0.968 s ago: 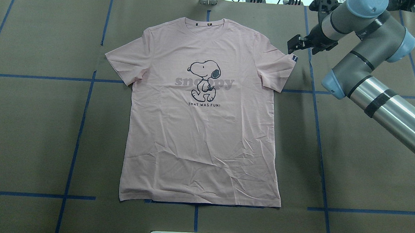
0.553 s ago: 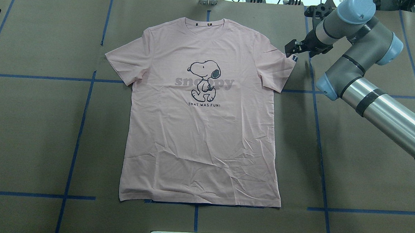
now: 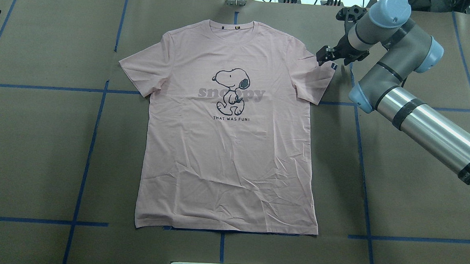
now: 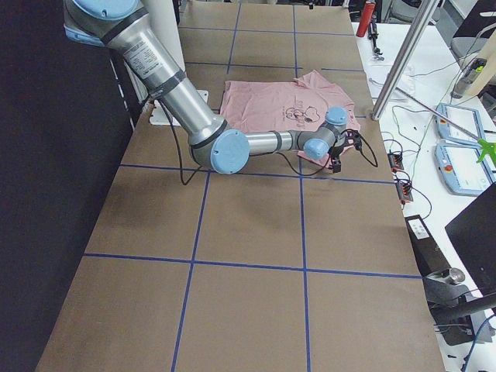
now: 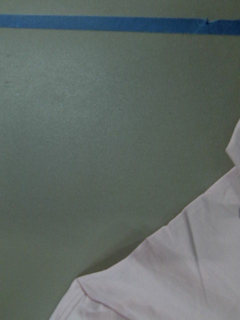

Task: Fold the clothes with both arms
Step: 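Move the right gripper to the sleeve nearest it and grasp it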

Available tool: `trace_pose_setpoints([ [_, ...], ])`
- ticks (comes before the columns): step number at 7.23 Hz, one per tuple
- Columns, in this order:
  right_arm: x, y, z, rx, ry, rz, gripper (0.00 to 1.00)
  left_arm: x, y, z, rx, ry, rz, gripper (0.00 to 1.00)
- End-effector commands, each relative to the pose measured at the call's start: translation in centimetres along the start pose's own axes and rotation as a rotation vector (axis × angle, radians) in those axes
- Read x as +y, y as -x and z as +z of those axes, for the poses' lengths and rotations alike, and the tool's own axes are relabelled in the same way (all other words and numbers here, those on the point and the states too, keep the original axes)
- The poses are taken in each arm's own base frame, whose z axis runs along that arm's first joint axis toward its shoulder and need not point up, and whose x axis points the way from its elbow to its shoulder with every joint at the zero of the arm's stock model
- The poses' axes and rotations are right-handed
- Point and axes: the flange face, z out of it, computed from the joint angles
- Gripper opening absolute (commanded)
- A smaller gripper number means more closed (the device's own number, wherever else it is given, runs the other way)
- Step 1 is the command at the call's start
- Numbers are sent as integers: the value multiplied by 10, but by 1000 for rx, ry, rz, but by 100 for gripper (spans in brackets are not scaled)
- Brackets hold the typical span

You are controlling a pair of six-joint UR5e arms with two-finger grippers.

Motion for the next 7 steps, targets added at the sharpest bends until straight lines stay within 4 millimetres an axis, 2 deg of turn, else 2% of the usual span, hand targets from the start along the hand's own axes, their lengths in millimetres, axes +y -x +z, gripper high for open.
trace_pose_setpoints([
  [1,1,2,1,-1,2,-2,92,0,-1,0,0,-1,1,100],
  [2,1,2,1,-2,3,-2,83,0,-1,0,0,-1,1,100],
  [4,2,3,2,-4,8,-1,44,0,-1,0,0,-1,1,100],
  [7,1,4,1,-5,7,-9,8,0,0,0,0,0,0,100],
])
